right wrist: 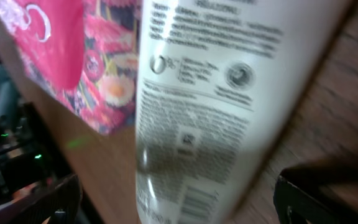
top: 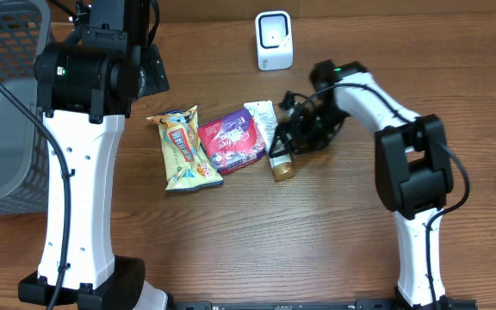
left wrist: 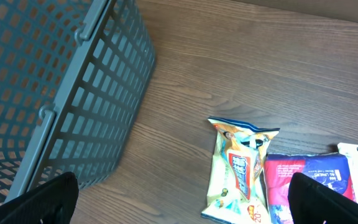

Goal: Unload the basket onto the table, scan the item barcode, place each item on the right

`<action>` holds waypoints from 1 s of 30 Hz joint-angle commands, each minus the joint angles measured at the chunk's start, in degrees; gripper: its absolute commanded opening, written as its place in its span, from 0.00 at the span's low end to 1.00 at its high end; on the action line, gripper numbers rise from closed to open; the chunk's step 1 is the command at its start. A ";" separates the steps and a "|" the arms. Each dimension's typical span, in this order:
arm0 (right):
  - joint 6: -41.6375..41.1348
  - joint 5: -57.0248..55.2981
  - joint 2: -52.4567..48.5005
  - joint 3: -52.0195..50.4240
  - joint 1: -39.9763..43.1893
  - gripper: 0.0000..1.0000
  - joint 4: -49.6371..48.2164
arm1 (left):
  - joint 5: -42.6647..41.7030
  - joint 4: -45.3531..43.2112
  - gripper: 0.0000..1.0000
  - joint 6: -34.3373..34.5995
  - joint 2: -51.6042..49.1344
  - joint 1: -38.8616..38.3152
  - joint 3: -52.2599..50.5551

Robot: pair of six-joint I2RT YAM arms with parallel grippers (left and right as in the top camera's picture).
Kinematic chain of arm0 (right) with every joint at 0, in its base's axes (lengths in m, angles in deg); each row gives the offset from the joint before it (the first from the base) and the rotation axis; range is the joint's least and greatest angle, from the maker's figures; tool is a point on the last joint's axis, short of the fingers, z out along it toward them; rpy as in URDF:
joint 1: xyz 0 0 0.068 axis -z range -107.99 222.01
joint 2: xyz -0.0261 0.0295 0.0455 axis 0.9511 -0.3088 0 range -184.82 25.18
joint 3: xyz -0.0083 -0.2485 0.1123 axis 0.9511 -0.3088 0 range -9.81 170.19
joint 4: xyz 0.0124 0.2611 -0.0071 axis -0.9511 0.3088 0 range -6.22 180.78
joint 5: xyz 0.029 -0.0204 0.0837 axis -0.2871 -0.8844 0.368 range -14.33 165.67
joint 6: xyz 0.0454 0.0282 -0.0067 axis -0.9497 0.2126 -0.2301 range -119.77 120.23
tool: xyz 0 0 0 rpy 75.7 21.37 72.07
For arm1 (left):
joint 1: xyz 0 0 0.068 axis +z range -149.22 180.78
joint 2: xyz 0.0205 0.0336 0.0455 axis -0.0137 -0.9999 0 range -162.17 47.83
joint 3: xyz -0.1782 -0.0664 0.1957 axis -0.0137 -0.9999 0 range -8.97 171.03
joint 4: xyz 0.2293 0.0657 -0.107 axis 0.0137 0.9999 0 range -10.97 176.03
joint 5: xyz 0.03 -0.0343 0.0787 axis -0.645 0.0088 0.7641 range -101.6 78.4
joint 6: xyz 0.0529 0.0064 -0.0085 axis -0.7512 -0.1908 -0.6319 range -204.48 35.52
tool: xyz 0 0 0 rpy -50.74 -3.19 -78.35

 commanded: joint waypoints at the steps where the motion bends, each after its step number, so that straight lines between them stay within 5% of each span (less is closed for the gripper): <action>1: -9.46 -18.86 -0.74 -0.17 -3.19 1.00 -3.82 | 0.98 0.00 1.00 0.85 0.98 0.39 0.52; 5: -11.82 -25.88 -1.90 -0.22 -5.53 0.98 -5.60 | 1.05 0.09 1.00 0.79 0.98 0.42 0.52; 10: -12.02 -27.02 -2.99 -2.27 -6.08 0.78 -5.86 | 1.16 0.63 1.00 0.79 0.98 0.42 0.52; 25: -22.95 -53.68 -2.99 -9.49 -4.61 0.24 -2.10 | 2.12 0.68 1.00 0.83 0.98 0.42 0.52; 30: -29.94 -63.63 -2.99 -9.49 -4.20 0.24 0.07 | 2.12 0.63 1.00 0.87 0.98 0.42 0.52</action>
